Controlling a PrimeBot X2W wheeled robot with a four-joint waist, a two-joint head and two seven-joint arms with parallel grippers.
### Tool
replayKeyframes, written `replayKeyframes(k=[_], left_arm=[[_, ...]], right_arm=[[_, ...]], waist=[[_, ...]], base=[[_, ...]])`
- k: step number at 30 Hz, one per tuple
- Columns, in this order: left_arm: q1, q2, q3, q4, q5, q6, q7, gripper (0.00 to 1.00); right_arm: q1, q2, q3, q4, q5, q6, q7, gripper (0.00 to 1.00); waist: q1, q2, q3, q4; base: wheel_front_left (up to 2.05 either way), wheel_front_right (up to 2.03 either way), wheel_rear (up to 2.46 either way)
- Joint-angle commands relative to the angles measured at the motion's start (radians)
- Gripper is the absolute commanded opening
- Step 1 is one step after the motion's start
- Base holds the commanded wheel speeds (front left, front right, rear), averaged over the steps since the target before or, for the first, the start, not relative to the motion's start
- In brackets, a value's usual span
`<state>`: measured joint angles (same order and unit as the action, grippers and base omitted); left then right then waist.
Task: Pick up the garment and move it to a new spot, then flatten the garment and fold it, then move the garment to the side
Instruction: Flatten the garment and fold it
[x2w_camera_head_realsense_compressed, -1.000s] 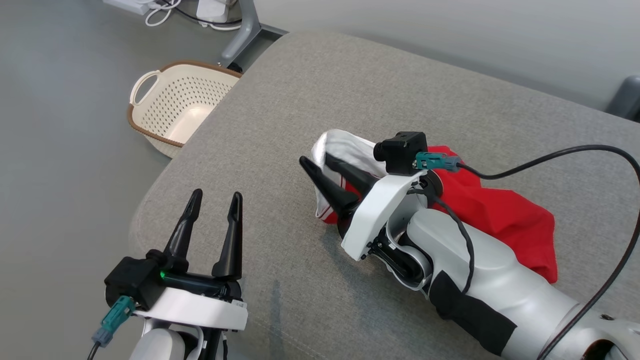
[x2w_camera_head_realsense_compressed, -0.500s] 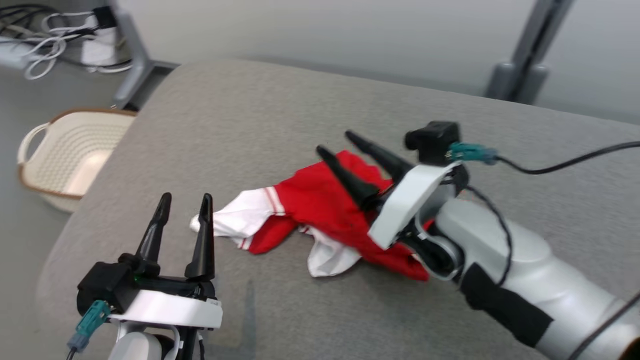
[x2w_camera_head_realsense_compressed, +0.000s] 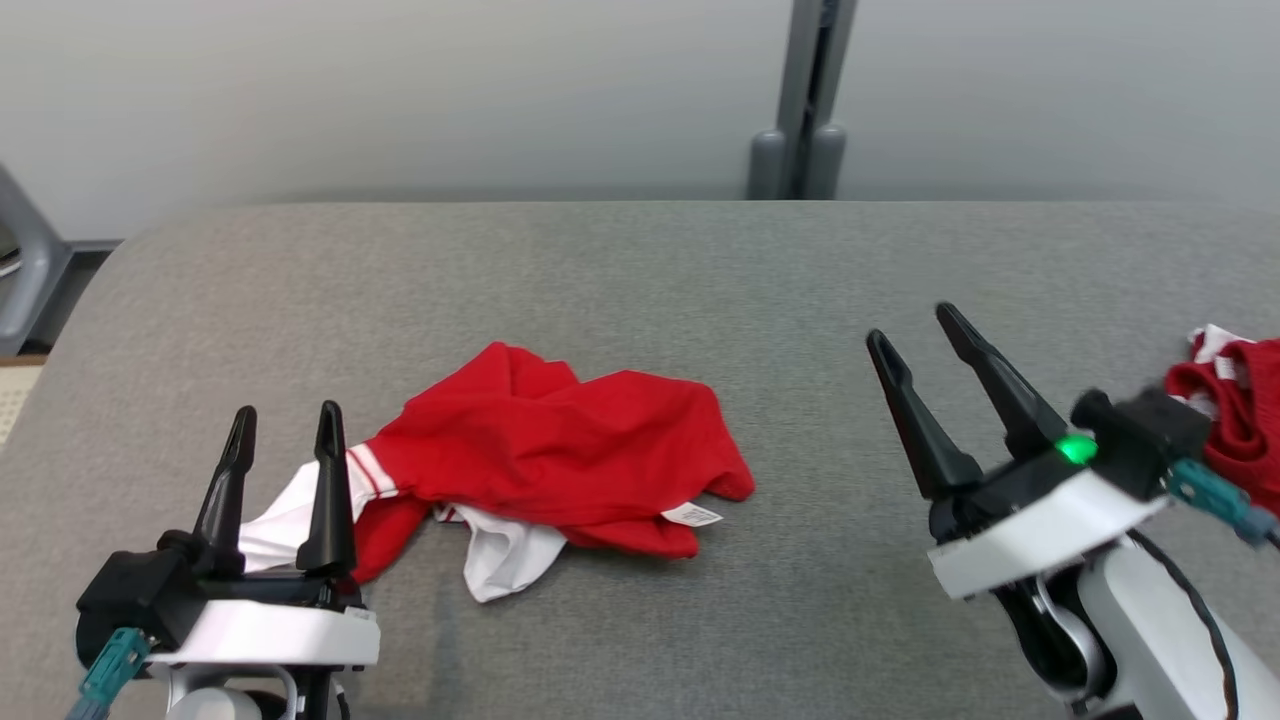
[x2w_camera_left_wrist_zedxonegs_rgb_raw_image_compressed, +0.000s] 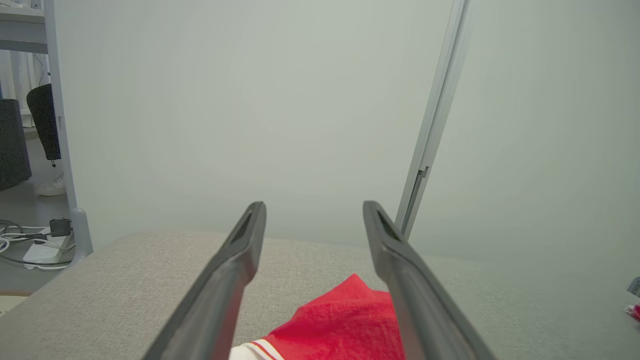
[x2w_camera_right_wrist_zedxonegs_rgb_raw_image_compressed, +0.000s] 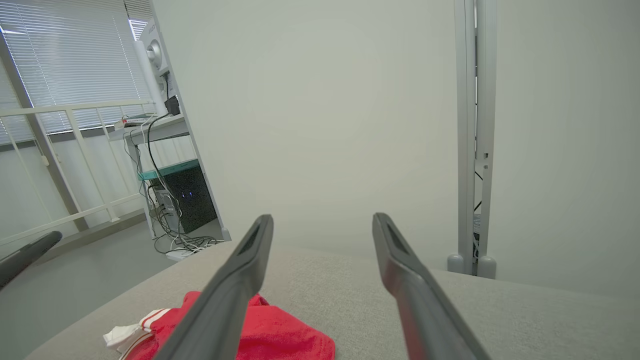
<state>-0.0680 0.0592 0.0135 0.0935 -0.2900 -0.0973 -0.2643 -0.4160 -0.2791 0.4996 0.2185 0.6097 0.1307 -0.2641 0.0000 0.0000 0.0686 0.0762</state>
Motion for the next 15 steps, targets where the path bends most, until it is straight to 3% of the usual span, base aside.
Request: replayKeyframes(k=[1,9,15], left_arm=[[0.012,0.006,0.011,-0.004,0.006,-0.004,0.0,1.0],[0.059,-0.002,0.041,-0.014,0.013,0.0,0.0,1.0],[0.053,-0.005,0.022,-0.015,0.017,-0.003,0.0,1.0]], right_arm=[[0.046,0.008,-0.036,-0.033,-0.036,0.0,0.001,1.0],[0.264,0.079,-0.203,-0.114,-0.2,0.0,0.0,1.0],[0.297,0.101,-0.204,-0.097,-0.233,0.0,0.0,1.0]], waist=[[0.0,0.0,-0.013,-0.04],[0.0,0.0,-0.013,-0.1],[0.0,0.0,-0.008,-0.1]], base=[[0.0,0.0,0.0],[0.0,0.0,0.0],[0.0,0.0,0.0]])
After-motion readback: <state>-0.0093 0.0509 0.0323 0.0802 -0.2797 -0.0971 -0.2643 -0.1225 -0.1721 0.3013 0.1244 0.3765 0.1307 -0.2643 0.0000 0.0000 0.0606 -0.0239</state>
